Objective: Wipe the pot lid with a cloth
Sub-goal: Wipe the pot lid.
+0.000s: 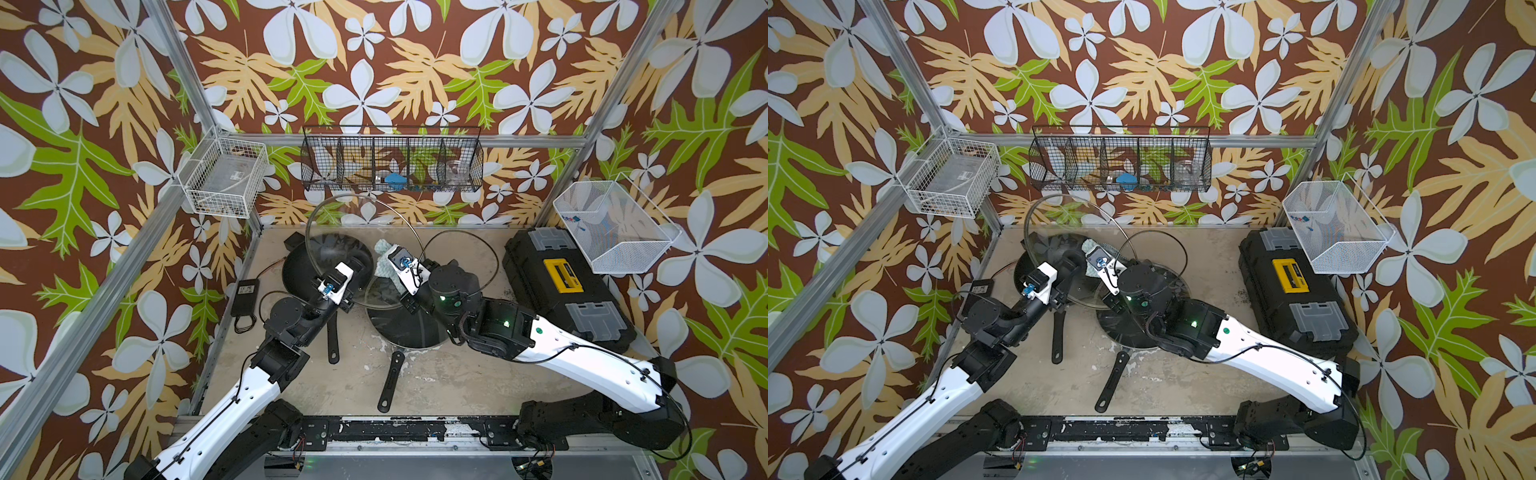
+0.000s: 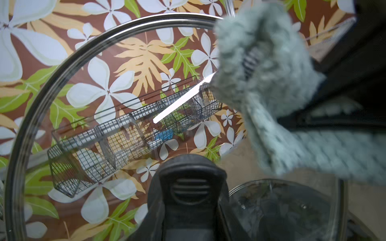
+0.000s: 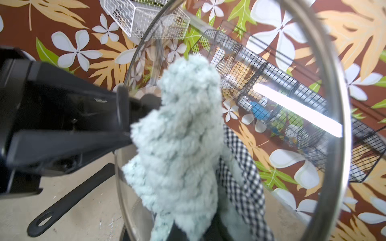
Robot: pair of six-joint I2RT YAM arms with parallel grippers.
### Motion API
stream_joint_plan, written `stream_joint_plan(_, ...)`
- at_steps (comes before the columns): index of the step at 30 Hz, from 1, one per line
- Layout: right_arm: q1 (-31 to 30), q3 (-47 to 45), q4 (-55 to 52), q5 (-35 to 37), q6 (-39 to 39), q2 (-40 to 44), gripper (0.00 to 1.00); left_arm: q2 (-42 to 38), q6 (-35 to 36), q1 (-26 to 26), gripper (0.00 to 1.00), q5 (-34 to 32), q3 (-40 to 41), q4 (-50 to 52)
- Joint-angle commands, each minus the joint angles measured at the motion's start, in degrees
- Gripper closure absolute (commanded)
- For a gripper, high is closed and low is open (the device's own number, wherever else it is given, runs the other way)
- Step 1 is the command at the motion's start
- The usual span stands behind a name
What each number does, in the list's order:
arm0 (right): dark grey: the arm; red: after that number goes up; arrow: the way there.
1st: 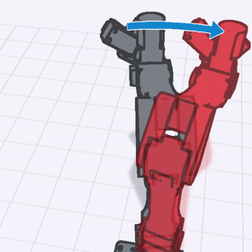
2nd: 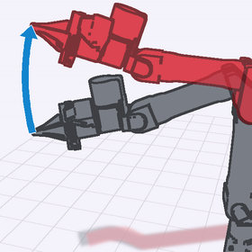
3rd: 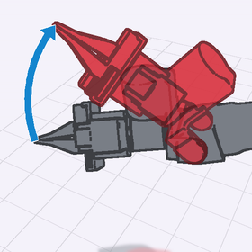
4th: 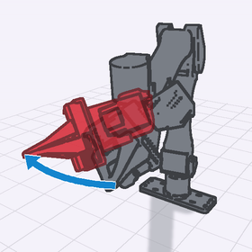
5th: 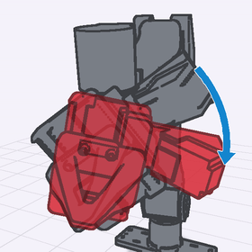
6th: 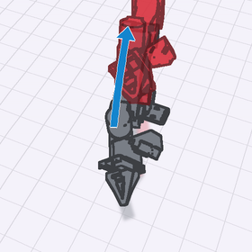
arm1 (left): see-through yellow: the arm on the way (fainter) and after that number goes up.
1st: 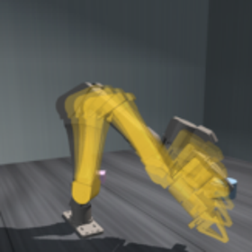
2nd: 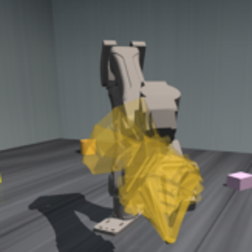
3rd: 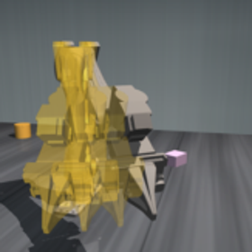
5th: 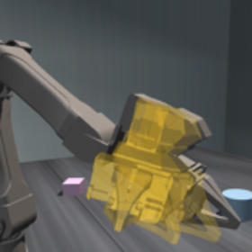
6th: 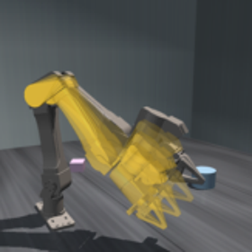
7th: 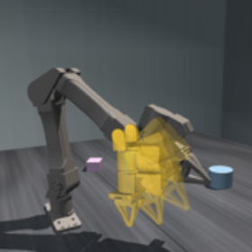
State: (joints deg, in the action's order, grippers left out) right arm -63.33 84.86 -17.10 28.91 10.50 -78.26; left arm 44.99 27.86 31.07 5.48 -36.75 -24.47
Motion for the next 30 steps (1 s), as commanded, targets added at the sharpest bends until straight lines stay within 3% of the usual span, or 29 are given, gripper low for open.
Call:
stream_joint_plan(1, 0.55, 4.03, 0.0, 4.11, 4.31, -2.61, 1.0, -1.67, 24.21, 0.05, 1.0, 12.43, 0.07, -3.83)
stream_joint_plan(6, 0.53, 11.2, -1.93, 1.2, 6.12, -9.26, 1.0, -3.19, 39.53, 0.03, 1.0, 16.24, 1.65, 0.08)
stream_joint_plan(15, 0.21, 24.23, -6.76, -2.53, 7.84, -23.09, 1.0, -4.93, 47.28, 0.13, 1.0, 15.56, 2.56, 1.12)
stream_joint_plan(19, 0.23, 25.76, -7.06, -1.91, 8.22, -23.88, 1.0, -5.01, 47.71, 0.13, 1.0, 14.6, 2.8, 1.82)
stream_joint_plan(21, 0.26, 24.15, -5.79, -0.85, 8.08, -21.43, 1.0, -4.7, 45.19, 0.12, 1.0, 13.62, 2.83, 1.78)
stream_joint_plan(30, 0.23, 7.65, -1.9, 3.9, 4.05, -4.99, 1.0, -3.43, 12.63, 0.09, 1.0, 8.92, 3.08, -6.92)
